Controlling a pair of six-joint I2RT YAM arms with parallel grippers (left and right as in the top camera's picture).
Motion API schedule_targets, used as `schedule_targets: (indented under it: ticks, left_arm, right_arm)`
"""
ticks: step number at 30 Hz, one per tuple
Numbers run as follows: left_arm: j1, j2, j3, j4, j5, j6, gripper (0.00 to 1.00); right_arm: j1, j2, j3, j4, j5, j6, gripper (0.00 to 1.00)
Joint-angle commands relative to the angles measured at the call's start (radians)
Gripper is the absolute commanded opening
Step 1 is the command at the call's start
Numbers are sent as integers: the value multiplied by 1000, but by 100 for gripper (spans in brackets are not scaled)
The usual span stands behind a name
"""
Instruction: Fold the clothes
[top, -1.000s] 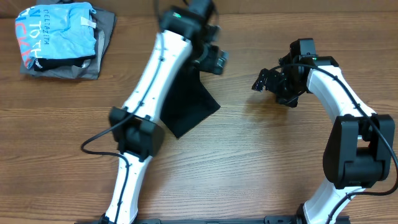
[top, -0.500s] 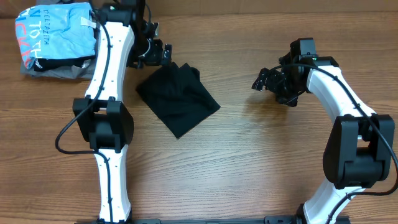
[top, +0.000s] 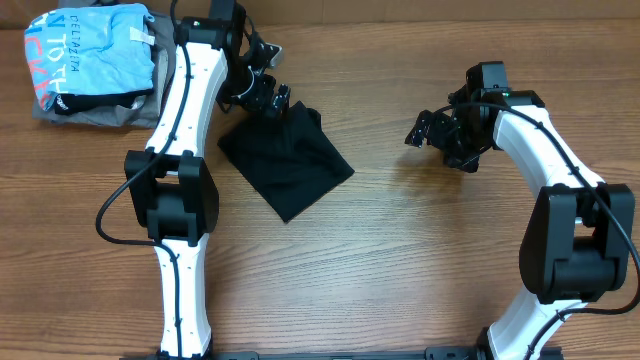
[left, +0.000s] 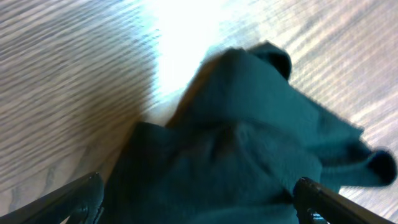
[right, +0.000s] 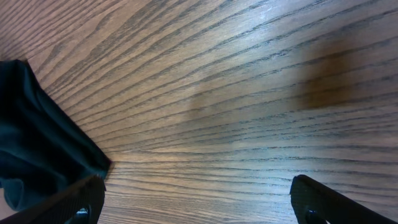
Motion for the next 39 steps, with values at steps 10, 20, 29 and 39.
schedule_targets:
  ticks: [10, 20, 29, 39]
  left_arm:
    - [-5, -6, -8, -125, 73, 248, 36]
    - [-6, -7, -8, -145, 74, 236, 4]
    - [12, -8, 19, -63, 53, 237, 63]
    - [46, 6, 55, -4, 102, 309, 64]
  right_arm:
    - [5, -6, -4, 1, 0, 0, 98]
    - [5, -6, -4, -6, 0, 0, 98]
    - [5, -6, -4, -10, 0, 0, 98]
    - [5, -6, -4, -6, 0, 4, 98]
